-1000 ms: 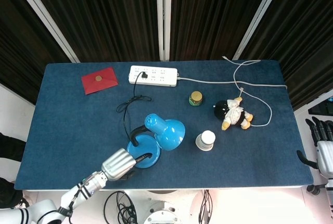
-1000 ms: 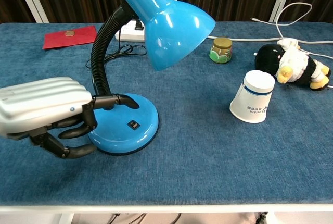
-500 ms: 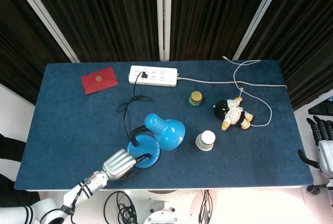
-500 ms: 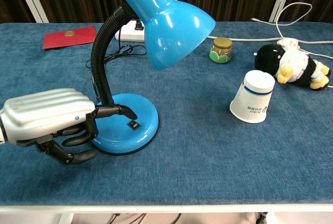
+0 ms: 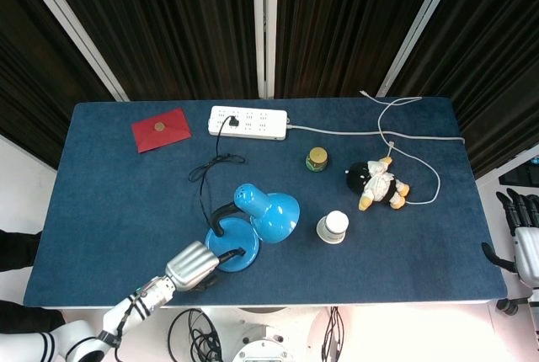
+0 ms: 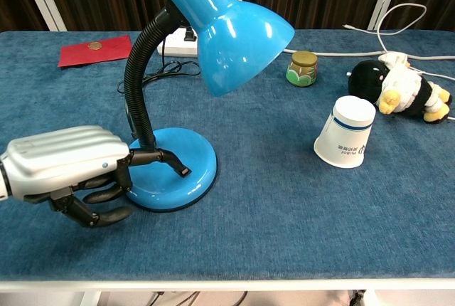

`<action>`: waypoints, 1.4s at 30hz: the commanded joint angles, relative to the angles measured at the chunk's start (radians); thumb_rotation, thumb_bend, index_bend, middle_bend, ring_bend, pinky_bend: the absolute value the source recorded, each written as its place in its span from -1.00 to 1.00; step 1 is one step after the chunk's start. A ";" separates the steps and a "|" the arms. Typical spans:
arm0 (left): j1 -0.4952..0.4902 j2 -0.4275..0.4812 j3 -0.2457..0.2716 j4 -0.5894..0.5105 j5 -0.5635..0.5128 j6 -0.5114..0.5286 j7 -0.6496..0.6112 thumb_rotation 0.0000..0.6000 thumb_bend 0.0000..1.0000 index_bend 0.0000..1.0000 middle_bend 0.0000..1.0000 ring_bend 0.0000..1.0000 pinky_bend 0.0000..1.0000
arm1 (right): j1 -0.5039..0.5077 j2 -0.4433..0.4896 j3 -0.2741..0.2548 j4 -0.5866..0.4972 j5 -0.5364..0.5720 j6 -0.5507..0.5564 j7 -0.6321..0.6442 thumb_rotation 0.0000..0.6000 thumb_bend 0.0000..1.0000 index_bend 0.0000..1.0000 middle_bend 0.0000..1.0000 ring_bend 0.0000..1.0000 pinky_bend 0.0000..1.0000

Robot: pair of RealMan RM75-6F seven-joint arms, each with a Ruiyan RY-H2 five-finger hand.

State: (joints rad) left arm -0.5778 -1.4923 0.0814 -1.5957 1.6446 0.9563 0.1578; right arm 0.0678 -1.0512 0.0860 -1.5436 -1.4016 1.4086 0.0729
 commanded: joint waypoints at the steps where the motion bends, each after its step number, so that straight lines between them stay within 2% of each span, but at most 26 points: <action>1: -0.001 -0.001 0.002 0.002 -0.001 0.001 0.000 1.00 -0.17 -0.68 0.72 0.73 0.70 | 0.000 -0.001 0.000 0.002 0.001 0.000 0.000 1.00 -0.59 -1.00 -1.00 -1.00 -1.00; 24: -0.014 -0.013 0.021 0.020 -0.010 -0.001 -0.004 1.00 -0.17 -0.67 0.72 0.73 0.70 | 0.001 -0.008 -0.004 0.010 0.007 -0.014 -0.002 1.00 -0.59 -1.00 -1.00 -1.00 -1.00; 29: -0.008 -0.007 0.016 0.017 -0.010 0.025 -0.003 1.00 -0.17 -0.67 0.72 0.73 0.70 | 0.000 -0.008 -0.001 0.011 0.007 -0.010 0.002 1.00 -0.59 -1.00 -1.00 -1.00 -1.00; 33: 0.016 0.049 0.019 -0.014 0.002 0.088 0.007 1.00 -0.17 -0.62 0.72 0.72 0.70 | -0.002 -0.004 0.001 0.009 0.008 -0.005 0.007 1.00 -0.59 -1.00 -1.00 -1.00 -1.00; 37: 0.074 0.145 0.049 -0.047 -0.002 0.167 0.011 1.00 -0.17 -0.51 0.72 0.72 0.70 | -0.003 -0.003 0.002 0.011 0.011 -0.004 0.009 1.00 -0.59 -1.00 -1.00 -1.00 -1.00; 42: 0.172 0.288 0.072 -0.074 -0.044 0.295 0.024 1.00 -0.18 -0.27 0.71 0.72 0.70 | -0.004 -0.005 0.000 0.009 0.012 -0.006 0.002 1.00 -0.59 -1.00 -1.00 -1.00 -1.00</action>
State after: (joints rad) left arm -0.4604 -1.2691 0.1389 -1.6498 1.6276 1.1835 0.1741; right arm 0.0642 -1.0558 0.0867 -1.5340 -1.3895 1.4024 0.0759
